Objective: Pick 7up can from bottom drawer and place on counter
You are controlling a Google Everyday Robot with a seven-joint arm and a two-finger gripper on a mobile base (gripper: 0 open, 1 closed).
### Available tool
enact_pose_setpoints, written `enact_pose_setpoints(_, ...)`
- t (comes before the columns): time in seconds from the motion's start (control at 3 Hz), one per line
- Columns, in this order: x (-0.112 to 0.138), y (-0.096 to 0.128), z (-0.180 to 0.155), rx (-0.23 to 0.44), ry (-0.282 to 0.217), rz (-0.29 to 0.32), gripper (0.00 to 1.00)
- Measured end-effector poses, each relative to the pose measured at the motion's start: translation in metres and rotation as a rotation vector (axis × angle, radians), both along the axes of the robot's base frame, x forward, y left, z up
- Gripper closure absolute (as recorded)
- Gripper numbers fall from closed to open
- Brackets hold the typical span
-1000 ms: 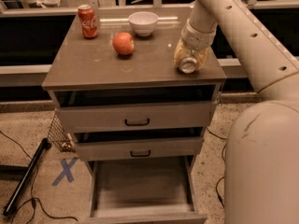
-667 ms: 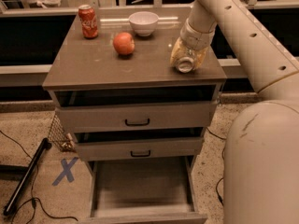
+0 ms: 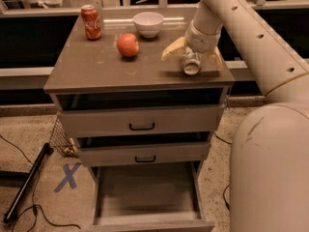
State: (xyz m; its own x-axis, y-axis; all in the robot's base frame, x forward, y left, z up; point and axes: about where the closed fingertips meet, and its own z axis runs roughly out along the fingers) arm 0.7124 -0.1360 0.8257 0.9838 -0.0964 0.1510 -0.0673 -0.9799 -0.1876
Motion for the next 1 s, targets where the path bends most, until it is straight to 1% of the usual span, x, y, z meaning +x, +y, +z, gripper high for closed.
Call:
enact_pose_setpoints(0.33,-0.009,-0.040,0.002,0.022,0.014,-0.141,0.00)
enact_pose_setpoints(0.67,-0.013,-0.109,0.008,0.181,0.013,-0.454,0.00)
enact_pose_setpoints(1.0,-0.013,-0.109,0.008,0.181,0.013,-0.454,0.00)
